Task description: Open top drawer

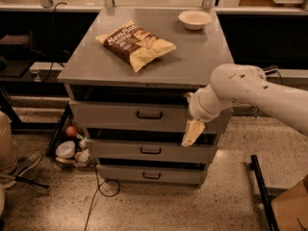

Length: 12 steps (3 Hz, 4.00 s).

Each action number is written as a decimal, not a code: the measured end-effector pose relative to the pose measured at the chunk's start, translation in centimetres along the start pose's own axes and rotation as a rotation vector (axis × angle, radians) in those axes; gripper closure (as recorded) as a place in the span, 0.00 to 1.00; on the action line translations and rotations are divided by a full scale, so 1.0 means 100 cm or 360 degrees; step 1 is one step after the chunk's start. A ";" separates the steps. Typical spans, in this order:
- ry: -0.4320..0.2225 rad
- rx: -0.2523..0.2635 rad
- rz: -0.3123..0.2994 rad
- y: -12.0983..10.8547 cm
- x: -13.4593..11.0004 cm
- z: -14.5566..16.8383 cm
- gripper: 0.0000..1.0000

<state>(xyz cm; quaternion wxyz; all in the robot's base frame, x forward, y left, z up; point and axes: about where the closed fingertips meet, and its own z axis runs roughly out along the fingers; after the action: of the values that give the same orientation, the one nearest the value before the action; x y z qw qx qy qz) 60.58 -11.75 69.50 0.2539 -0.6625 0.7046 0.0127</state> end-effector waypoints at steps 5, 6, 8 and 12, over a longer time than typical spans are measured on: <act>-0.0043 -0.0110 0.0084 0.004 0.004 0.033 1.00; -0.0043 -0.0110 0.0084 0.002 0.002 0.029 1.00; -0.0043 -0.0110 0.0084 0.001 0.000 0.024 1.00; -0.0043 -0.0110 0.0084 0.001 0.000 0.024 0.12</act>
Offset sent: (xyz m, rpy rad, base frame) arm 0.0086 0.0100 -0.0690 0.0585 0.1221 -0.0131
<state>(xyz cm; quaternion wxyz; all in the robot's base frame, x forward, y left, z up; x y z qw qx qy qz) 61.34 -10.87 67.44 0.2398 -0.6518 0.7175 0.0527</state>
